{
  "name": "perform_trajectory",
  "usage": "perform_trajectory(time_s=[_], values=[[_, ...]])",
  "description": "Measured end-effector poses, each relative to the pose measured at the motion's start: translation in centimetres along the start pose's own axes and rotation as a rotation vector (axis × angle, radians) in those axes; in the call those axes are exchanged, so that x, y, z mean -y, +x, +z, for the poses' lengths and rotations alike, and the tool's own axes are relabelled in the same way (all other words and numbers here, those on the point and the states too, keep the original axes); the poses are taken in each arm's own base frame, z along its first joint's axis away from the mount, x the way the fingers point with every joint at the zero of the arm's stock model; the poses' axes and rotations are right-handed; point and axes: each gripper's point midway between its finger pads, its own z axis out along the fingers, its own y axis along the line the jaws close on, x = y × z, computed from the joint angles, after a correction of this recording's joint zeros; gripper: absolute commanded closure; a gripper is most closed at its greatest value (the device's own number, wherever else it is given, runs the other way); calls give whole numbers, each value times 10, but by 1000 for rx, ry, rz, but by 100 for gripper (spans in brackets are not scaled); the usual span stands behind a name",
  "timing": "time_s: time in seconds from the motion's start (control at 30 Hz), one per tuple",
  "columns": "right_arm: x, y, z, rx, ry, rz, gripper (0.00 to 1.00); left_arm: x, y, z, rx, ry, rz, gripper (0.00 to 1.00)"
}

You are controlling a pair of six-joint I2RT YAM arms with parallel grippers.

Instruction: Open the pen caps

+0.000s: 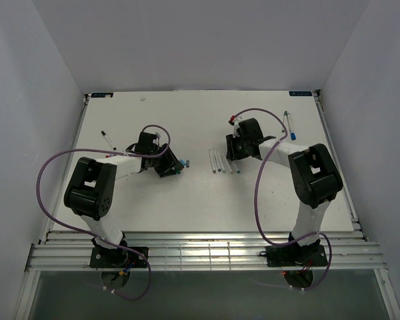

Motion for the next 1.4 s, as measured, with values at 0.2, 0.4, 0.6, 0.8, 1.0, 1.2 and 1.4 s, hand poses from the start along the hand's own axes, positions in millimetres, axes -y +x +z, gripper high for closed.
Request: perform_trajectory(time_s=[0.2,0.4,0.6,0.8,1.0,1.2,1.4], values=[[26,-50,-12,90,42,33,45,3,-1,-4,10,9,3,35],[104,-129,-43,264,165,107,42,3,3,-14,30,12,12,30],[188,-130,-57,261,313,220,42,16,2,-25,56,47,36,29],[226,-94,-51,170,383,291,42,21,1,-25,61,63,46,29],[239,-78,-42,127,405,315,42,24,3,-25,54,74,50,29],[254,-63,-37,95,433,338,42,25,4,-25,52,79,53,29],[264,-61,-31,88,447,347,42,27,6,-25,46,82,55,29]])
